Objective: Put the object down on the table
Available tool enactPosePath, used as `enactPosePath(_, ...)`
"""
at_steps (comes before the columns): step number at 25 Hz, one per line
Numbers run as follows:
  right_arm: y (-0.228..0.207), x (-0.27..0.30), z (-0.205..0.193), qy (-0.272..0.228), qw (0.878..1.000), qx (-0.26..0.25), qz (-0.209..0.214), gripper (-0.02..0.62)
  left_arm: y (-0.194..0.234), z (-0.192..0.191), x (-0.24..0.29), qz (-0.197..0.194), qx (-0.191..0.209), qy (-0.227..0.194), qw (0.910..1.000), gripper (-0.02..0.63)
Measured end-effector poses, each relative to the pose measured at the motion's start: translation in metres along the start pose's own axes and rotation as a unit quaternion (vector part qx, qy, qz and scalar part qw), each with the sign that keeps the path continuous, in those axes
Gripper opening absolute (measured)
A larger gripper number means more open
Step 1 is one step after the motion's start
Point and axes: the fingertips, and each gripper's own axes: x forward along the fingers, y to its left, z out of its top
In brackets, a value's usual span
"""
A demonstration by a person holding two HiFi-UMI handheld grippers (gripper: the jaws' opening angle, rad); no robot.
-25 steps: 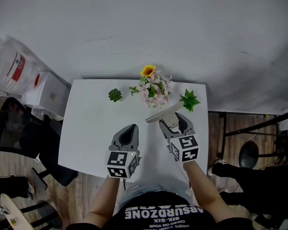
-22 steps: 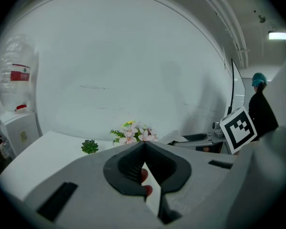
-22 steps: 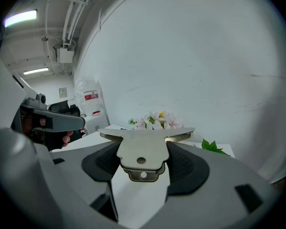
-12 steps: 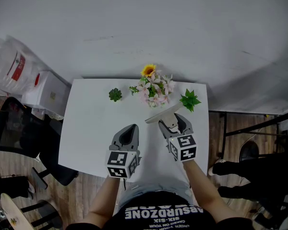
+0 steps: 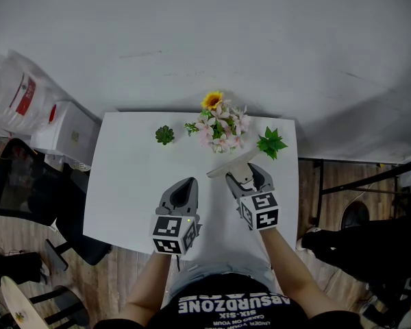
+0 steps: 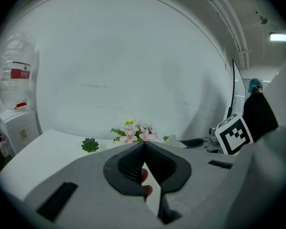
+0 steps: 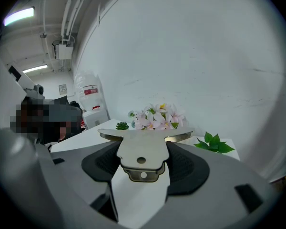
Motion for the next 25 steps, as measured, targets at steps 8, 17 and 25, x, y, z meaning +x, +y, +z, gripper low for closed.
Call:
enactPosePath(8, 0.001, 0.007, -0.009, 0.013, 1.0, -0.002, 0.003, 0.285, 0.003, -0.003, 0.001, 0.002, -0.002, 0.003, 1.0, -0.003)
enactPosePath(17, -0.001, 0.015, -0.021, 0.029, 1.0, 0.001, 0.005, 0.285, 0.003, -0.006, 0.005, 0.003, -0.003, 0.007, 1.0, -0.003)
enactPosePath(25, -0.003, 0.022, -0.029, 0.038, 0.999, 0.001, 0.007, 0.285, 0.004, -0.007, 0.007, 0.004, -0.003, 0.011, 0.9999, -0.003)
